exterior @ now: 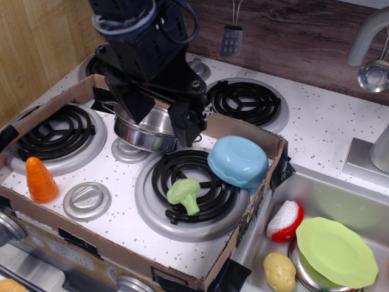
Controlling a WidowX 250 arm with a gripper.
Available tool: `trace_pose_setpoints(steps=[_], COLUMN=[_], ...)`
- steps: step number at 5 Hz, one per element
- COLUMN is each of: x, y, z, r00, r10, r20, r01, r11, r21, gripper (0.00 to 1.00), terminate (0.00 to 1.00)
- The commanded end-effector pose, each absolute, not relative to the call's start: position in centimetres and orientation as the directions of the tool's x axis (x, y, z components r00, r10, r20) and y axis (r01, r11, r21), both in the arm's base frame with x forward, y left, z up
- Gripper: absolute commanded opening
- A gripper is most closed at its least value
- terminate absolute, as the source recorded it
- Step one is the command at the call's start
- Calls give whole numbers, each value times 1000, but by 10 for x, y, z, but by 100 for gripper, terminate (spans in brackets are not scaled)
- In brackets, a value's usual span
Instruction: Put broccoli in pot
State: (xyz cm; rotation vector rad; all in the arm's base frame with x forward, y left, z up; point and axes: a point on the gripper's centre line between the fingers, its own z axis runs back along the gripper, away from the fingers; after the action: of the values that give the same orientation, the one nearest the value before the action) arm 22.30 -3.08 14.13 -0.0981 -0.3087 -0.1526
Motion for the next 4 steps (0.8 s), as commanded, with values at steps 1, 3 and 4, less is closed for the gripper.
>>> trace_pose_setpoints(steps=[1,3,4], x=[223,243,249], y=[-31,-26,-24], z=[141,83,76], r00=[941,937,942], r10=[-134,-152,-147], r20=[310,314,303], r01=[164,207,200], r11=[984,967,968], r21=[-73,-150,-153], gripper=[100,100,100], terminate=[0,0,0])
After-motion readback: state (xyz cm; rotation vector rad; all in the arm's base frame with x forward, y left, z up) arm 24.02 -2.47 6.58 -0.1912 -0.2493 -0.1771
